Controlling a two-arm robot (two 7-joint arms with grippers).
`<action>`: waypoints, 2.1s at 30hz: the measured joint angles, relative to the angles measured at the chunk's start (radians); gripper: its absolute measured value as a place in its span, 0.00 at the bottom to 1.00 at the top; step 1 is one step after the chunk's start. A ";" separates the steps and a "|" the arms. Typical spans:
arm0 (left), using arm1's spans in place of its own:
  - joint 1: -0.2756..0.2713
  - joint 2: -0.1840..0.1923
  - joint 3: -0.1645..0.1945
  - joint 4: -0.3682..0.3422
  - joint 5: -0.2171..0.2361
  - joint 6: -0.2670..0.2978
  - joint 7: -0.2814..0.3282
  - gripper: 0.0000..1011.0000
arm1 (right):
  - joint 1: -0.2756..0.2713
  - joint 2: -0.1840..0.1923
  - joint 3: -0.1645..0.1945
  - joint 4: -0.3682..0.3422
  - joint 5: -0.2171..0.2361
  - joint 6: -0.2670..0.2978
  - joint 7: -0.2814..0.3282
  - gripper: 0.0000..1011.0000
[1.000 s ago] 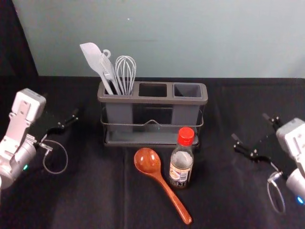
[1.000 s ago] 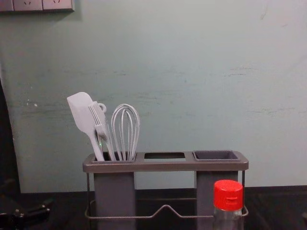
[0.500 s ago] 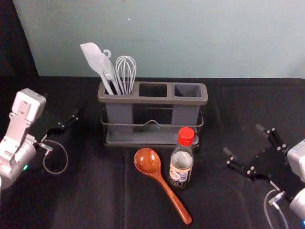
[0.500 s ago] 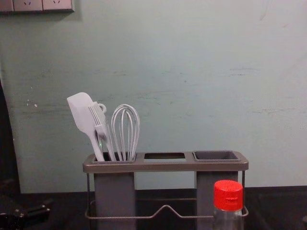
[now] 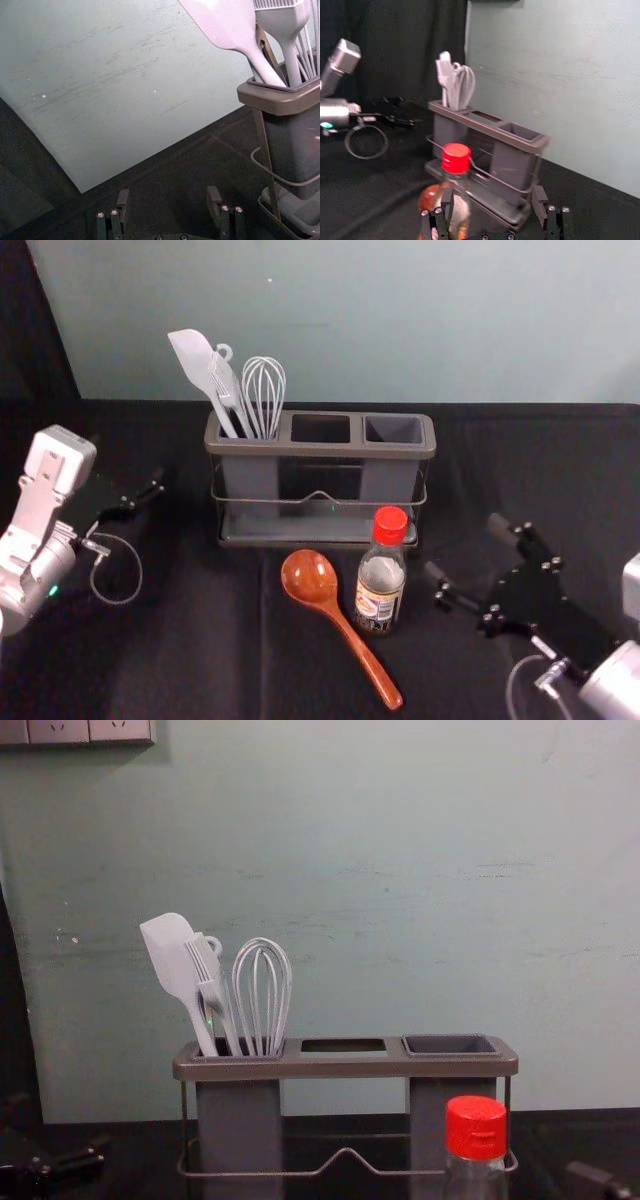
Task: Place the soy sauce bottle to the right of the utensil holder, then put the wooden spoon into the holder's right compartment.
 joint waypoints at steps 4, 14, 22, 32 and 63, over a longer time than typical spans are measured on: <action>0.000 0.000 0.000 0.000 0.000 0.000 0.000 0.99 | 0.018 -0.032 -0.021 0.011 0.021 -0.007 0.038 0.99; 0.000 0.000 0.000 0.000 0.000 0.000 0.000 0.99 | 0.049 -0.121 -0.049 0.034 0.006 -0.014 0.048 0.99; 0.000 0.000 0.000 0.000 0.000 0.000 0.000 0.99 | 0.105 -0.192 -0.070 0.078 -0.008 0.010 0.057 0.99; 0.000 0.000 0.000 0.000 0.000 0.000 0.000 0.99 | 0.152 -0.246 -0.079 0.121 -0.023 0.042 0.085 0.99; 0.000 0.000 0.000 0.000 0.000 0.000 0.000 0.99 | 0.145 -0.324 -0.045 0.146 -0.078 0.060 0.149 0.88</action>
